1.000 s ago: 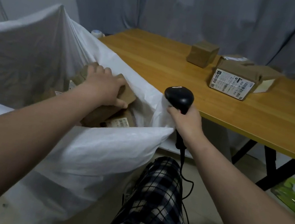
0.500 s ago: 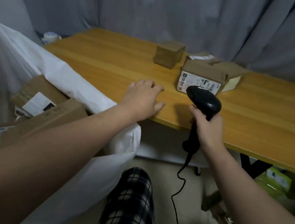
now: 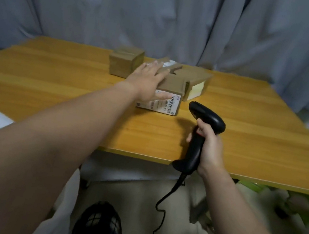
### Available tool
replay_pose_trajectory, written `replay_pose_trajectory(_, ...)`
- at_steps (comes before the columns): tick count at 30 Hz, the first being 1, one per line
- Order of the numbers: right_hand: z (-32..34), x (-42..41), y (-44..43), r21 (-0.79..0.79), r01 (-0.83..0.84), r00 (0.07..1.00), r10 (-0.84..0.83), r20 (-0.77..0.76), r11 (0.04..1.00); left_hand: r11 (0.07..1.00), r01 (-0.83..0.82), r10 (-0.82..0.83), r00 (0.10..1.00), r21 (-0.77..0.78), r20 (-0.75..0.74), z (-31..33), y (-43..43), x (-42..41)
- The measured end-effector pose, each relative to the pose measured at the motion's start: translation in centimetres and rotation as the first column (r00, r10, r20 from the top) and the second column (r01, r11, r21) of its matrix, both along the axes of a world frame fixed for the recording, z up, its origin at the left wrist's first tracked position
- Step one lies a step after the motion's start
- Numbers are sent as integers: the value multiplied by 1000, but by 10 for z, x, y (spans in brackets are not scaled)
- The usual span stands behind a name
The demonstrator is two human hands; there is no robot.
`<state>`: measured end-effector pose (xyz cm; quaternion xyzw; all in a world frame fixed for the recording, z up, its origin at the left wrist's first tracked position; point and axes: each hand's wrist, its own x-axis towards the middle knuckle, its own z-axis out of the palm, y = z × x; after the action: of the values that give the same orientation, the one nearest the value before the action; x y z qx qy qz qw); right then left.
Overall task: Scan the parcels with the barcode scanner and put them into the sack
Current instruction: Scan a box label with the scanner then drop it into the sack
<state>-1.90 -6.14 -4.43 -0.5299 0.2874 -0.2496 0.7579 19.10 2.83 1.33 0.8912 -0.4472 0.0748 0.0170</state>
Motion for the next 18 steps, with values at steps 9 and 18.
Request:
replay_pose_trajectory(9, -5, 4, -2, 43, 34, 999, -35, 22, 999, 996, 14, 0, 986, 89, -164, -3, -3, 0)
replay_pose_trajectory(18, -6, -9, 7, 0, 56, 998, -56, 31, 998, 993, -12, 44, 963, 120, -266, 14, 31, -45)
